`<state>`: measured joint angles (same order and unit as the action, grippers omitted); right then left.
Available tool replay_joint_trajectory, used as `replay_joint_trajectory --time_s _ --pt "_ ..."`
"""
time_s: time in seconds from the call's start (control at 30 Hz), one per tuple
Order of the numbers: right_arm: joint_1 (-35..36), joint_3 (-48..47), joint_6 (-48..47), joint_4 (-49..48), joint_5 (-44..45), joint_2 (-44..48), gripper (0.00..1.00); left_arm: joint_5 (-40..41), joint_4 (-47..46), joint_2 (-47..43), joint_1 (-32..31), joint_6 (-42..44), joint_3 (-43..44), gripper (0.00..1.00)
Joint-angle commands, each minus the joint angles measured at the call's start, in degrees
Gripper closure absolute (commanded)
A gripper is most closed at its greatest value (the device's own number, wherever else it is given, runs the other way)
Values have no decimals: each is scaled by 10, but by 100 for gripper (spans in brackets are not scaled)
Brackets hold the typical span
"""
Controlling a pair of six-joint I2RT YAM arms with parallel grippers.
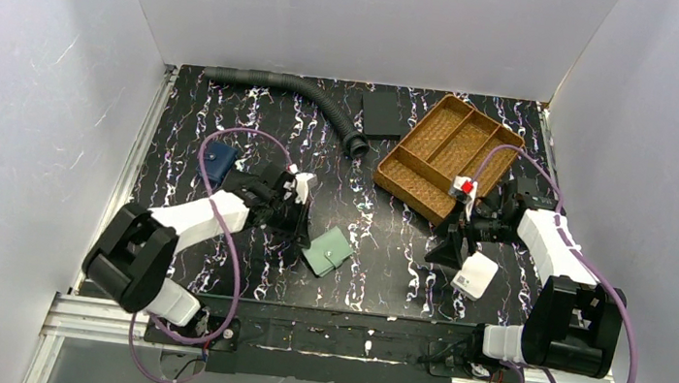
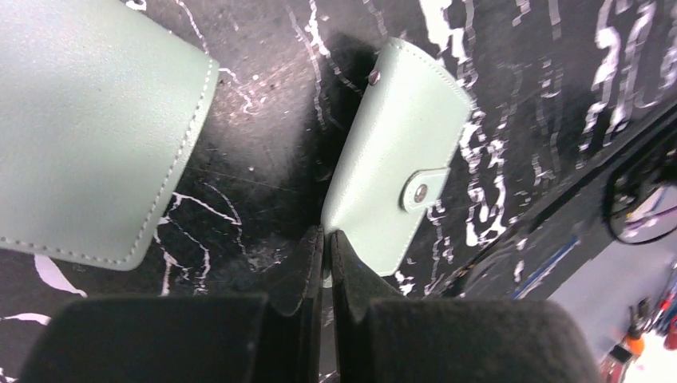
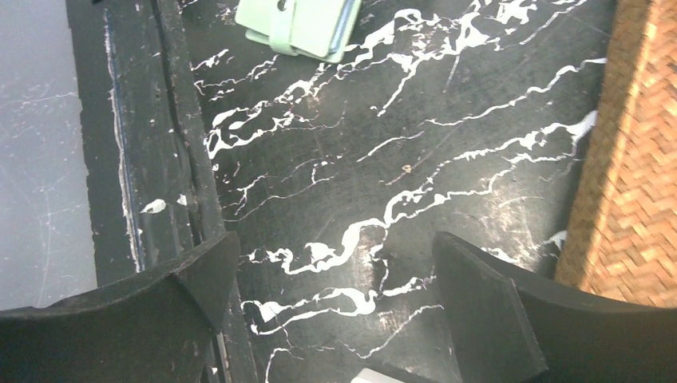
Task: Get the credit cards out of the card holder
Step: Pick up the card holder from the center of the board.
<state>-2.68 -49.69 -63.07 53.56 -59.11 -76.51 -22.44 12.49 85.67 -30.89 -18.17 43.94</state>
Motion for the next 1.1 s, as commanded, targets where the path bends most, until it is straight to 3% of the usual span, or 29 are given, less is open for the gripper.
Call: replay_joint_trajectory --time_s 0.0,0.13,0.33,0.57,0.7,0.97,1.07 --pt "41 -4 6 14 -19 -16 0 -7 -95 -73 -8 -89 -37 100" --pt "120 -16 81 -34 -3 -34 0 23 -159 -102 -36 -125 -60 100" --pt "192 -15 213 -162 30 -50 3 83 -181 -103 -95 -84 -54 100" --pt "217 -36 177 -256 37 -87 2 96 -213 -94 -132 -12 -67 100" --pt "280 -75 147 -283 75 -152 2 101 -220 -100 -155 27 -71 100" --pt "304 -110 124 -237 25 -214 12 107 -227 -124 -164 51 -84 100" --pt "327 -125 93 -192 19 -235 20 112 -227 -129 -164 54 -86 100"
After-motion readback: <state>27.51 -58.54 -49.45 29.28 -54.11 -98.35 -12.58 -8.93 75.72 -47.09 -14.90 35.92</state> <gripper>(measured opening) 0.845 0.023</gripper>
